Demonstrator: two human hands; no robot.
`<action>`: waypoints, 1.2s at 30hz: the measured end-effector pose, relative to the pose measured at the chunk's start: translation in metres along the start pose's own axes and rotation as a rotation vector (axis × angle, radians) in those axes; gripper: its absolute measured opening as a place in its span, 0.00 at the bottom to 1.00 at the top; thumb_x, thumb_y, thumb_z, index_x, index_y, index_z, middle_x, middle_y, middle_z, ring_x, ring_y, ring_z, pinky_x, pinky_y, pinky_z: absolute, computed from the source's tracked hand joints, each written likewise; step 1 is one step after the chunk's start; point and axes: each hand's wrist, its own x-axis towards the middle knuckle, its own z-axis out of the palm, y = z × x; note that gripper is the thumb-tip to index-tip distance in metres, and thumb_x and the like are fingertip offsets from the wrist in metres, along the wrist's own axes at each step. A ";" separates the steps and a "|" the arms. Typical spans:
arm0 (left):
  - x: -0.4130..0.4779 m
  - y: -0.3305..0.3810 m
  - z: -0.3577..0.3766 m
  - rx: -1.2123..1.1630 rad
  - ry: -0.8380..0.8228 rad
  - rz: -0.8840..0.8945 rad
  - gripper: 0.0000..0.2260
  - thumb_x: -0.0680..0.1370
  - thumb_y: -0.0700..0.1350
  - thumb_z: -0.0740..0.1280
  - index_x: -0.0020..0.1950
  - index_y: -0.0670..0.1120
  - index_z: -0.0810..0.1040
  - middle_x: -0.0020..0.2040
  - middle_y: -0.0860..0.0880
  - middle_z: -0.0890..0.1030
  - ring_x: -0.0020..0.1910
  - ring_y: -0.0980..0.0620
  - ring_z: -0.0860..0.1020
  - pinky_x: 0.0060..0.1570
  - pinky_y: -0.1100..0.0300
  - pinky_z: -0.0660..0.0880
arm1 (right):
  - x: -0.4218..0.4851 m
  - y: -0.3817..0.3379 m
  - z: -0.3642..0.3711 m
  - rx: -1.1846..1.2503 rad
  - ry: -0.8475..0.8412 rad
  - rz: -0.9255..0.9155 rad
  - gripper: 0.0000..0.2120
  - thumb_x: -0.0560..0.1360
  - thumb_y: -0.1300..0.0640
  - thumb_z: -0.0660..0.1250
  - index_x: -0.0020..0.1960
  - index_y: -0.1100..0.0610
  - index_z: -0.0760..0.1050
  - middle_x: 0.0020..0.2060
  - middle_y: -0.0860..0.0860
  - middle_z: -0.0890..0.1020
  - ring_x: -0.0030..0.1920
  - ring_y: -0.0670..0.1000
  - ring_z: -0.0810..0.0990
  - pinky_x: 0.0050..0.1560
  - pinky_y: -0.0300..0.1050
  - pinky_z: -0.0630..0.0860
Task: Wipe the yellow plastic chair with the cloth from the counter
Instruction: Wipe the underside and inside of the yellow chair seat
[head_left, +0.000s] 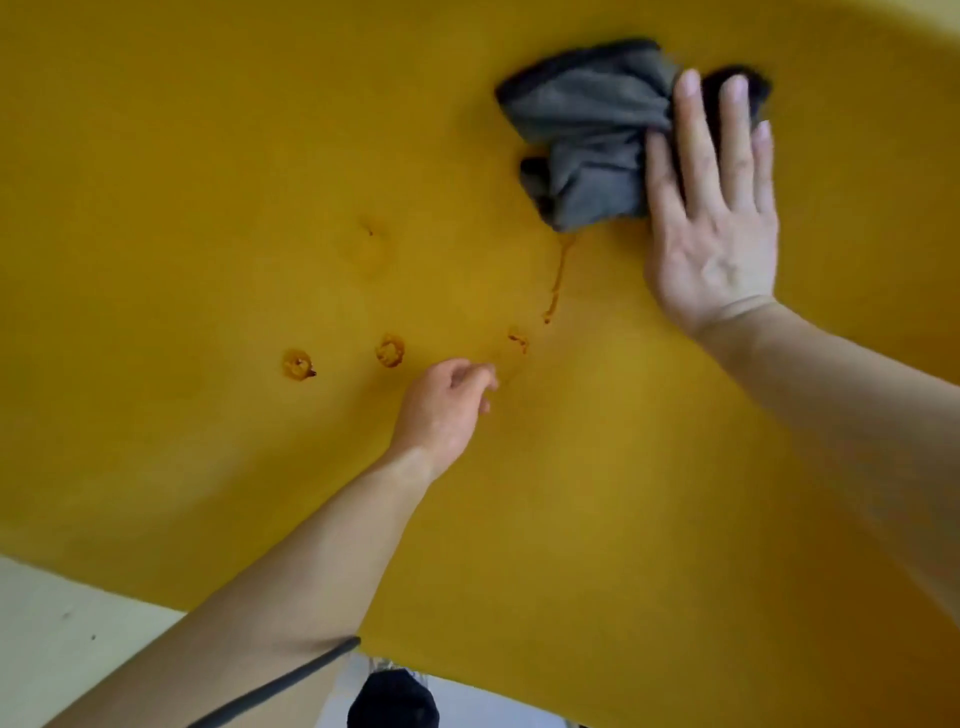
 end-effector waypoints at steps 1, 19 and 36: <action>0.003 -0.006 0.000 -0.035 0.003 -0.015 0.14 0.70 0.56 0.62 0.39 0.48 0.81 0.31 0.52 0.79 0.31 0.51 0.75 0.37 0.50 0.73 | -0.001 -0.025 0.011 0.071 -0.051 0.013 0.23 0.83 0.64 0.55 0.78 0.60 0.61 0.78 0.62 0.60 0.77 0.68 0.58 0.77 0.62 0.50; -0.004 -0.047 -0.003 -0.078 0.105 -0.045 0.11 0.77 0.50 0.63 0.39 0.48 0.80 0.24 0.54 0.74 0.26 0.55 0.71 0.32 0.57 0.66 | -0.027 -0.045 0.033 0.110 -0.219 -0.049 0.23 0.85 0.58 0.54 0.79 0.59 0.59 0.81 0.58 0.53 0.79 0.66 0.51 0.78 0.63 0.51; -0.031 -0.094 -0.026 0.331 0.184 0.093 0.25 0.81 0.58 0.46 0.45 0.48 0.80 0.44 0.44 0.83 0.48 0.40 0.79 0.53 0.46 0.73 | -0.109 -0.106 0.030 0.244 -0.557 0.173 0.26 0.81 0.60 0.54 0.79 0.54 0.61 0.81 0.57 0.49 0.80 0.62 0.49 0.76 0.64 0.52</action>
